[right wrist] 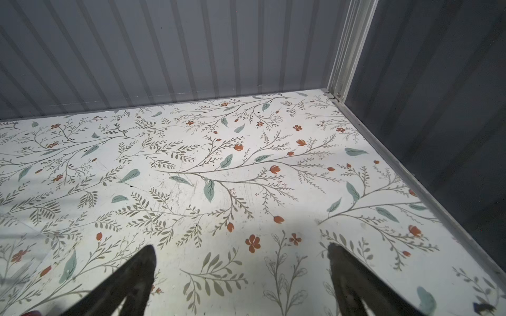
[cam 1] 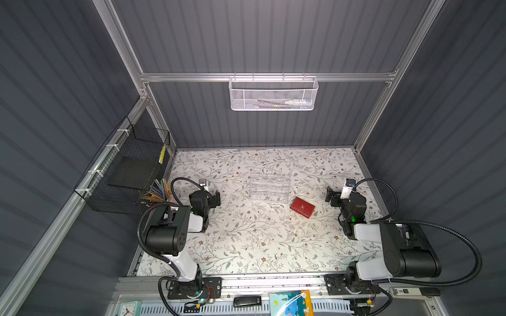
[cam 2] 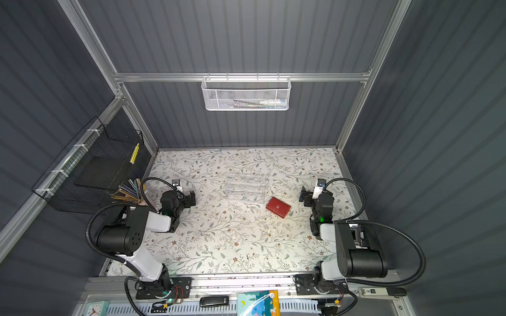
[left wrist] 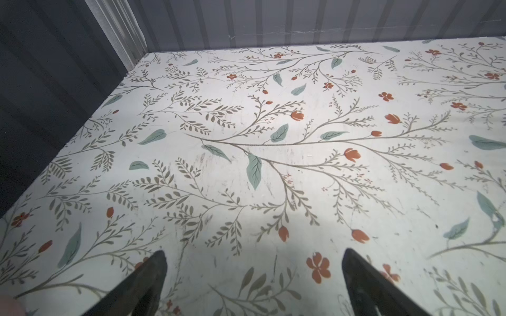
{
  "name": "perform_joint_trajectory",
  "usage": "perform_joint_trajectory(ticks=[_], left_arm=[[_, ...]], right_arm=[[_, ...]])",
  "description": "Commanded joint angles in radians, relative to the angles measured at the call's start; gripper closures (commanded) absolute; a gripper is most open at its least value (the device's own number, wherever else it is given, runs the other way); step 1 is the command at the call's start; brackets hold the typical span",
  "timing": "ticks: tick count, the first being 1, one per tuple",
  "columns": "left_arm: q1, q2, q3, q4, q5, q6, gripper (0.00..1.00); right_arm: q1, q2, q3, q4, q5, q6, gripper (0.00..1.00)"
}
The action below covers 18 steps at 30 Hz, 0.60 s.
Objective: Take the credit cards out of the card holder
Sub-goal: Pick up the card holder from the center of the table.
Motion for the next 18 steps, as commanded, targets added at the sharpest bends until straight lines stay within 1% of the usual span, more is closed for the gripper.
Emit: perform_joint_trajectory(ticks=[1, 10, 18], left_arm=[[0.005, 0.01, 0.018, 0.02, -0.012, 0.003, 0.0], [0.005, 0.01, 0.015, 0.024, -0.018, 0.001, 0.0], [0.005, 0.011, 0.018, 0.017, -0.002, 0.001, 0.0]], right_arm=[[0.001, 0.009, 0.021, 0.011, 0.004, -0.008, 0.01], [-0.002, 0.01, 0.024, 0.003, 0.013, -0.002, 0.01], [-0.002, 0.009, 0.024, 0.005, 0.016, -0.002, 0.01]])
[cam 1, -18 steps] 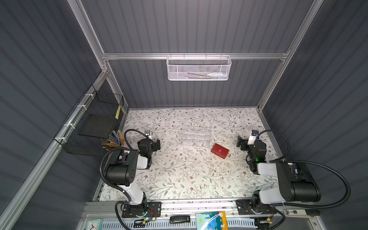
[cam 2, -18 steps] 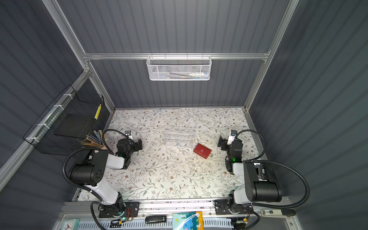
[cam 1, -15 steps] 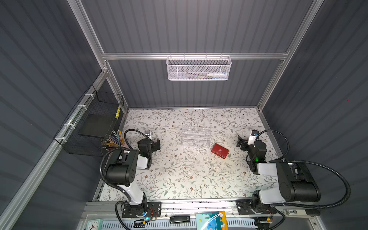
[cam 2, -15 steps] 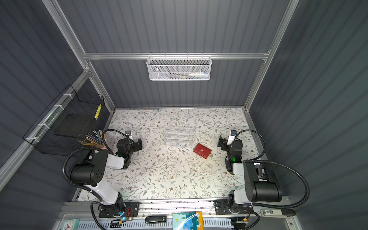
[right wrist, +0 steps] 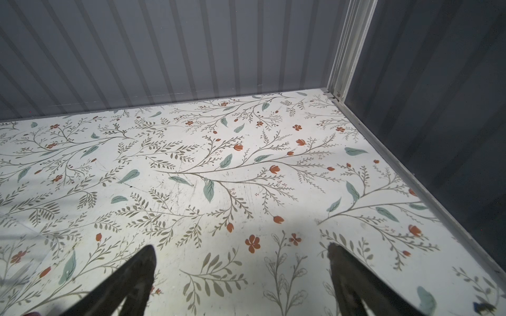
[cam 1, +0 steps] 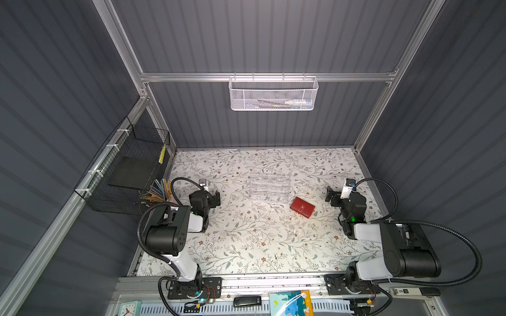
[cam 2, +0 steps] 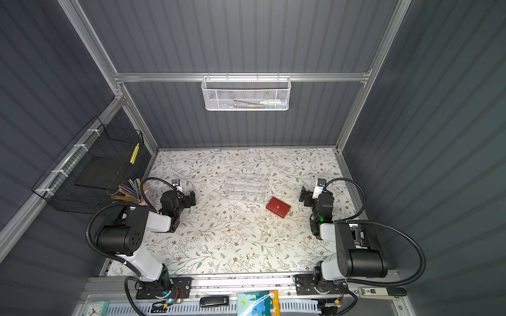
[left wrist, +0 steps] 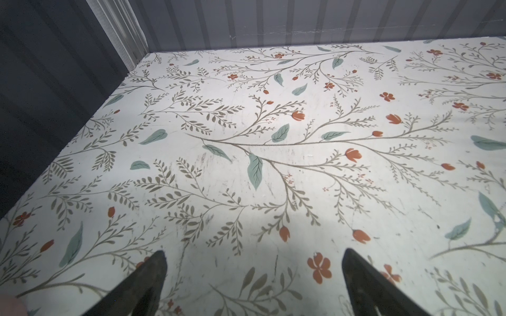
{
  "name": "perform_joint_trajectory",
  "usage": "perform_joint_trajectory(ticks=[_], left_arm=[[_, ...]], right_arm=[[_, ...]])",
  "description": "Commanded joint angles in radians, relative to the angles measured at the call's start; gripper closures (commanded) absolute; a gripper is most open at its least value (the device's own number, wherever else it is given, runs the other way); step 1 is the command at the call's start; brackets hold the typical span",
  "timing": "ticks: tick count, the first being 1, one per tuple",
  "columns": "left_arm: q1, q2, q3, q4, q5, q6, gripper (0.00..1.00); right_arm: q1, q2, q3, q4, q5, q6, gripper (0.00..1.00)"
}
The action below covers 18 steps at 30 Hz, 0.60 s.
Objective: Take the credit cards out of the card holder
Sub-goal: Pick up the card holder from the center of the table.
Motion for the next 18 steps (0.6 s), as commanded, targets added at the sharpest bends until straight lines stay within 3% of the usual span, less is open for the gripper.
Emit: perform_joint_trajectory(ticks=[1, 4, 6, 8, 10, 12, 18], left_arm=[[0.005, 0.012, 0.018, 0.018, 0.001, 0.001, 0.0], [0.004, 0.01, 0.015, 0.024, -0.013, 0.003, 0.0], [-0.022, -0.01, 0.005, 0.035, -0.111, -0.005, 0.0], [-0.051, -0.061, 0.038, -0.064, -0.129, 0.021, 0.0], [-0.082, -0.108, 0.132, -0.287, -0.254, -0.018, 0.0], [-0.083, -0.151, 0.18, -0.441, -0.268, -0.054, 0.0], [-0.142, -0.304, 0.161, -0.506, -0.256, -0.117, 0.0]], right_arm=[[-0.002, 0.009, 0.022, 0.01, 0.021, -0.003, 0.01], [-0.002, -0.012, 0.034, -0.029, 0.074, 0.019, 0.01], [0.003, -0.044, 0.04, -0.067, 0.114, 0.027, 0.01], [0.015, -0.083, 0.053, -0.124, 0.16, 0.027, 0.01], [0.033, -0.124, 0.074, -0.209, 0.227, 0.033, 0.01], [0.04, -0.162, 0.101, -0.307, 0.273, 0.058, 0.01], [0.047, -0.305, 0.214, -0.706, 0.311, 0.273, 0.01]])
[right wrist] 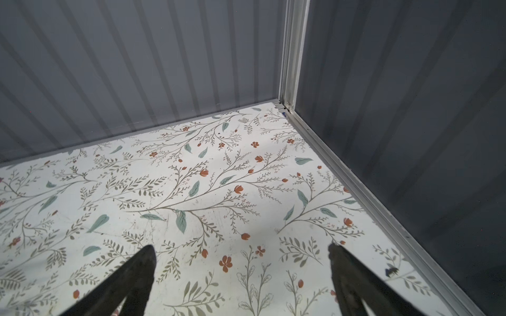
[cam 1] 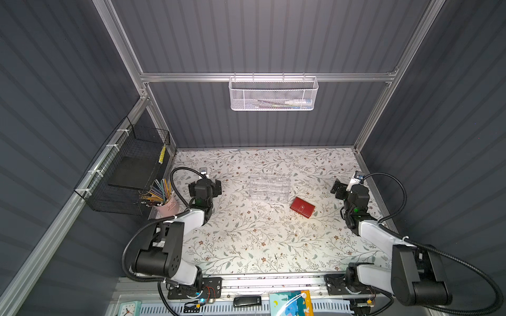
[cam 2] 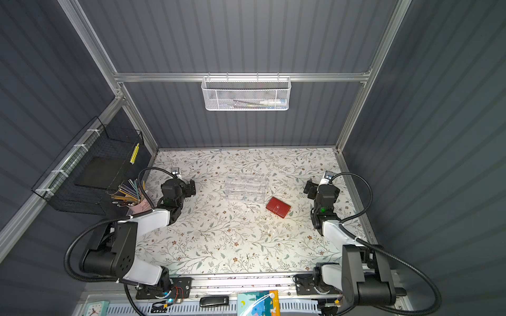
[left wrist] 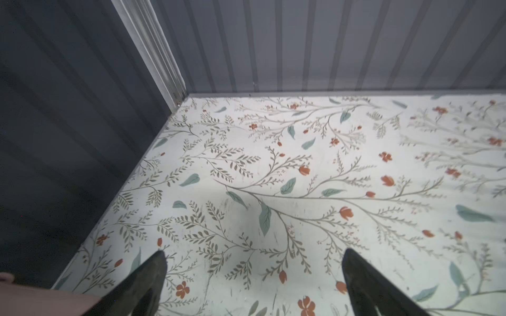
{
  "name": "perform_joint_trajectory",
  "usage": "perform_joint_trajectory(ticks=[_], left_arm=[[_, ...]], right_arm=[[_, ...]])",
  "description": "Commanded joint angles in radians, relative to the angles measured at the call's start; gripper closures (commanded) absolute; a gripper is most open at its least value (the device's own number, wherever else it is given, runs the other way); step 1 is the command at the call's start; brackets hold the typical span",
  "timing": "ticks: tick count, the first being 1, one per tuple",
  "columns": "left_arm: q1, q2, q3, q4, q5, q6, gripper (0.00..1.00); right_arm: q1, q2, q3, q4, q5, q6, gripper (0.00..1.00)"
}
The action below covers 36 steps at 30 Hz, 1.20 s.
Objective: Take the credit cards out of the card holder
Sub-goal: Pick up the card holder from the center of the table.
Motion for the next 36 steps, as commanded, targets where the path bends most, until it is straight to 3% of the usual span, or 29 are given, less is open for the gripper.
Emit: perform_joint_trajectory(ticks=[1, 4, 10, 15, 24, 31, 36], left_arm=[[-0.024, -0.068, -0.005, -0.131, 0.002, -0.09, 0.0], [-0.03, -0.134, -0.014, -0.166, 0.089, -0.221, 0.0], [-0.042, -0.198, 0.027, -0.305, 0.367, -0.336, 0.0], [-0.088, -0.218, 0.001, -0.317, 0.516, -0.454, 0.0], [-0.261, -0.172, -0.014, -0.304, 0.595, -0.574, 0.0], [-0.409, -0.084, -0.019, -0.221, 0.608, -0.641, 0.0], [-0.461, -0.017, -0.019, -0.157, 0.617, -0.68, 0.0]], right_arm=[[0.006, -0.07, 0.052, -0.281, 0.041, 0.196, 0.01], [0.0, -0.178, 0.086, -0.442, 0.018, 0.376, 0.01], [0.006, -0.258, 0.099, -0.543, -0.245, 0.38, 0.01], [0.095, -0.152, 0.135, -0.662, -0.305, 0.368, 0.01], [0.325, -0.005, 0.147, -0.709, -0.242, 0.354, 0.01], [0.346, 0.085, 0.176, -0.736, -0.185, 0.325, 0.01], [0.346, 0.147, 0.221, -0.739, -0.176, 0.303, 0.01]])
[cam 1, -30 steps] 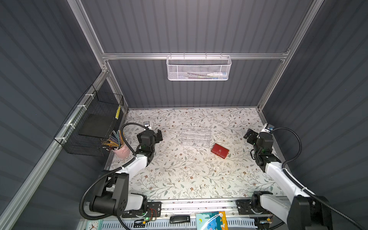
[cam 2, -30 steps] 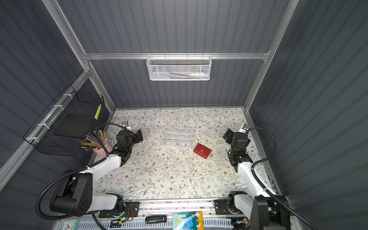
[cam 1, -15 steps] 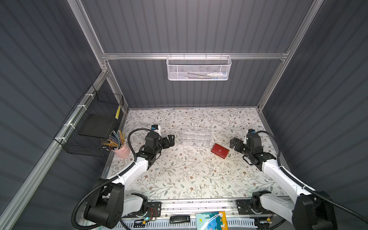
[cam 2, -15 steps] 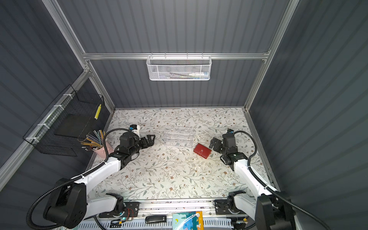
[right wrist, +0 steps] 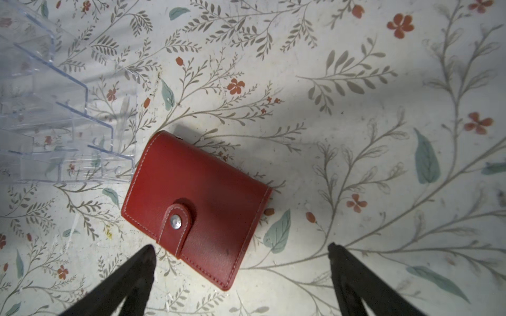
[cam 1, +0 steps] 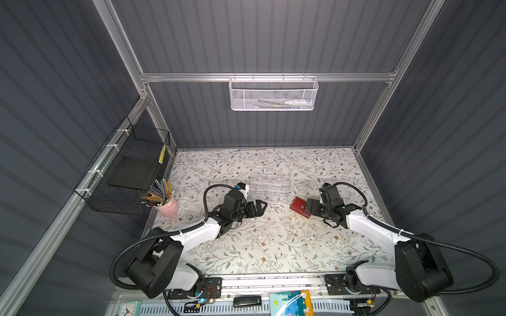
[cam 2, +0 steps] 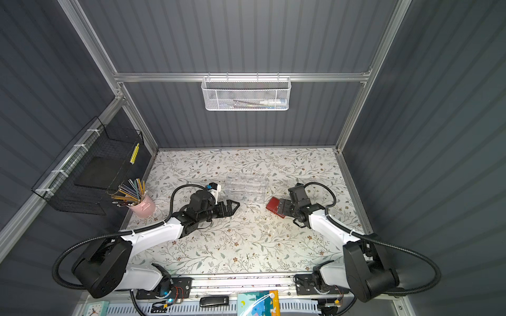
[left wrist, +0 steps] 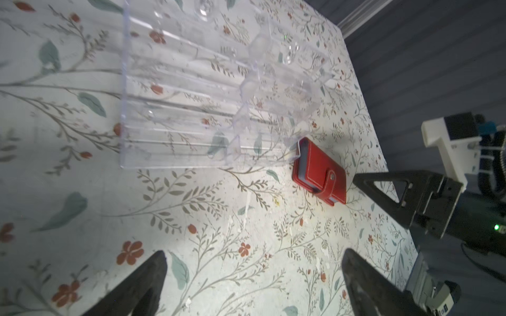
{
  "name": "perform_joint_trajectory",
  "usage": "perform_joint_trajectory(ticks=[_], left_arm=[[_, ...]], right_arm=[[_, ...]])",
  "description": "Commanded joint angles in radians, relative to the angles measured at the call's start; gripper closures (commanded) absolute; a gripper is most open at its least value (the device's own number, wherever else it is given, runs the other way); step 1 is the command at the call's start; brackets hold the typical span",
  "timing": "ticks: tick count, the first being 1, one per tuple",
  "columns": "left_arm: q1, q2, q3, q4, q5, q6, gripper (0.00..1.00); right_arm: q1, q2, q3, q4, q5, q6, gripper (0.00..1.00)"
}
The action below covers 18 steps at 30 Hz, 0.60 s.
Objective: Take the credit cards out of the card holder
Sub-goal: Pick up the card holder from the center of the table.
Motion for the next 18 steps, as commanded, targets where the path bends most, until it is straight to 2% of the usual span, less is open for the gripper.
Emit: perform_joint_trajectory(ticks=[1, 8, 18], left_arm=[[-0.025, 0.033, -0.004, 0.077, 0.024, -0.048, 0.0], [-0.053, 0.132, 0.034, 0.133, 0.063, -0.095, 0.0], [-0.06, 0.179, 0.06, 0.132, 0.071, -0.097, 0.0]], right_arm=[[0.003, 0.037, 0.047, -0.024, 0.033, -0.03, 0.01], [-0.002, 0.14, 0.143, -0.07, 0.024, -0.075, 0.01], [-0.004, 0.244, 0.172, -0.057, -0.056, -0.097, 0.03]])
